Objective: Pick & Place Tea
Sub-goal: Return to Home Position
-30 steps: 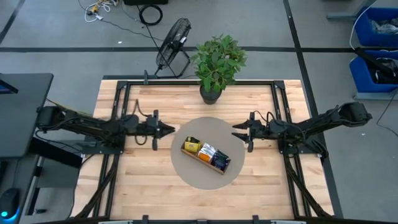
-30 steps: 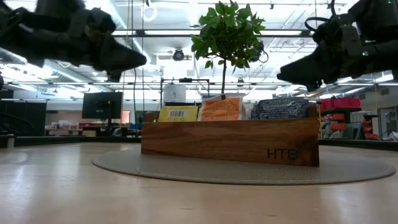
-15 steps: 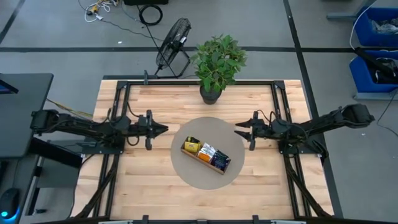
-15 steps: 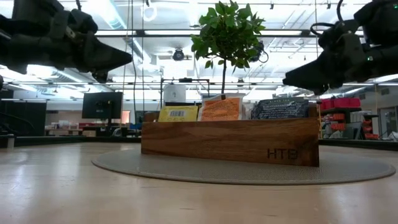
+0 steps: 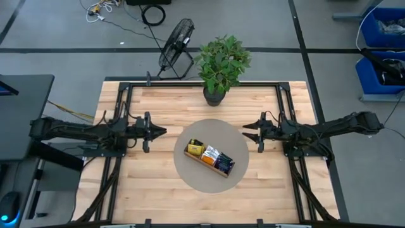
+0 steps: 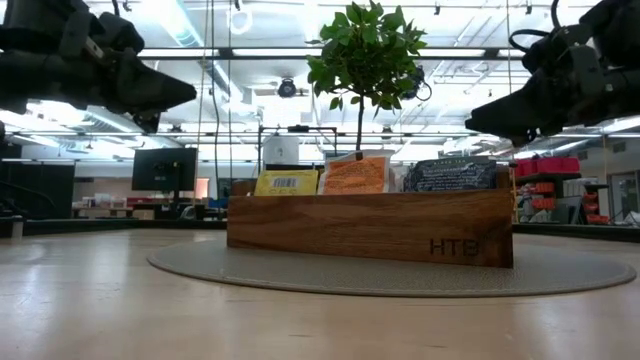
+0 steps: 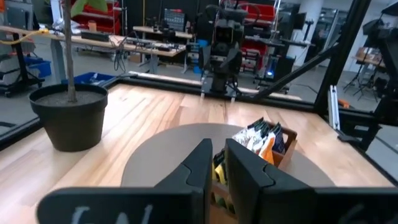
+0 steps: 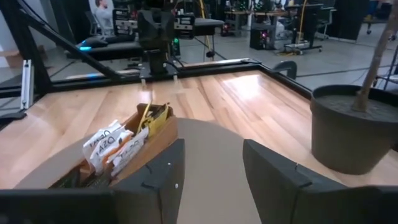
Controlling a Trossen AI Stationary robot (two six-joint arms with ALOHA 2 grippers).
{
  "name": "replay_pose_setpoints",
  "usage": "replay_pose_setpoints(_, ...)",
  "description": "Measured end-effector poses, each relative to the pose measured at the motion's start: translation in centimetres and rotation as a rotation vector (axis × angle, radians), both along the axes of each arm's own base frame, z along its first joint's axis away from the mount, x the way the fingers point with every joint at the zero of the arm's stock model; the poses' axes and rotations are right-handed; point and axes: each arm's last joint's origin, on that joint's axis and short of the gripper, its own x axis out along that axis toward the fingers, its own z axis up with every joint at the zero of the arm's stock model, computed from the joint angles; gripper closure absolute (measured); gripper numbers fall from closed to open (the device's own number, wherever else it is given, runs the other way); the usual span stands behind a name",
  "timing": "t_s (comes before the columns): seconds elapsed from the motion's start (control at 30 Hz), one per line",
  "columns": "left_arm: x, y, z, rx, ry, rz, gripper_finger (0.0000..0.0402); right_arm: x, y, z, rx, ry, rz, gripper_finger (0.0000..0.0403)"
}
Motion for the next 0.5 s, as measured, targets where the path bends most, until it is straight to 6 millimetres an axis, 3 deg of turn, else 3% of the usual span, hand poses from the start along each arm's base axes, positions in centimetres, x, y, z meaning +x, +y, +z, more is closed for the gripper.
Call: replay_pose_setpoints(0.5, -2.5, -0.1, 0.8, 0.027, -0.055, 0.002, 0.0356, -1.4, -0.3, -0.1, -0.003, 0.046, -0.019, 0.0231)
